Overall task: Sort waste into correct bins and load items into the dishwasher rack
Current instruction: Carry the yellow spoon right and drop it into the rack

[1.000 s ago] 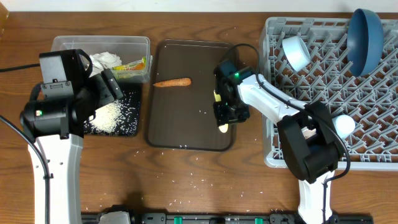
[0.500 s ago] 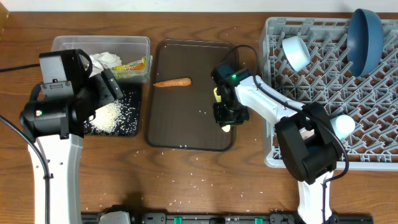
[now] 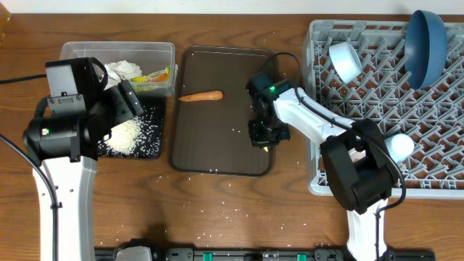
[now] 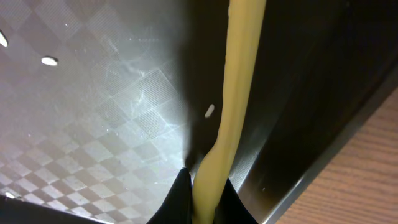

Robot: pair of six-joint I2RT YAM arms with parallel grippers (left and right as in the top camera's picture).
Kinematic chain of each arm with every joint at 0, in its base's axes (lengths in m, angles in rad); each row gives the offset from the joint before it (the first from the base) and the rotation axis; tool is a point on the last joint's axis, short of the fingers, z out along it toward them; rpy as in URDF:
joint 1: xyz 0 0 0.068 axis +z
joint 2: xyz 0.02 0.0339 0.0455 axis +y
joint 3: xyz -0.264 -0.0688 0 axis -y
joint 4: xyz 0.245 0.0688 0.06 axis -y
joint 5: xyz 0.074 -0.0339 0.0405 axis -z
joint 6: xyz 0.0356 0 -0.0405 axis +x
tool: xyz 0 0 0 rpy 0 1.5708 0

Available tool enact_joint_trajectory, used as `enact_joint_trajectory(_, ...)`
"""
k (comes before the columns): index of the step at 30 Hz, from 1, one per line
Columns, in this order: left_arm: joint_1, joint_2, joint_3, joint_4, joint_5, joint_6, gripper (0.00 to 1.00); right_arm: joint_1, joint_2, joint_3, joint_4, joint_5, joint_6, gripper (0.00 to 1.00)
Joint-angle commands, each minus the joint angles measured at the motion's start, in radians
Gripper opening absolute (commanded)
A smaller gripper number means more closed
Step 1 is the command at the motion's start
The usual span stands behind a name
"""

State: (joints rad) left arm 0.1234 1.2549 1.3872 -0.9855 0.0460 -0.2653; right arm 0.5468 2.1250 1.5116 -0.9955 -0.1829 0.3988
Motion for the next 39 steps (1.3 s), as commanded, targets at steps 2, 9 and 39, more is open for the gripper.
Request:
enact_joint_trajectory(2,0.005,-0.007,0.005,-0.001,-0.003,-0.002,0.91,-0.012,-0.030,0.108,-0.034,0.030,-0.058,0.01)
enact_joint_trajectory(9,0.004,-0.007,0.005,-0.001,-0.002,-0.002,0.91,-0.080,-0.248,0.242,-0.138,0.198,-0.153,0.01)
enact_joint_trajectory(39,0.004,-0.007,0.005,-0.001,-0.002,-0.002,0.91,-0.354,-0.324,0.012,-0.141,0.336,-0.198,0.99)
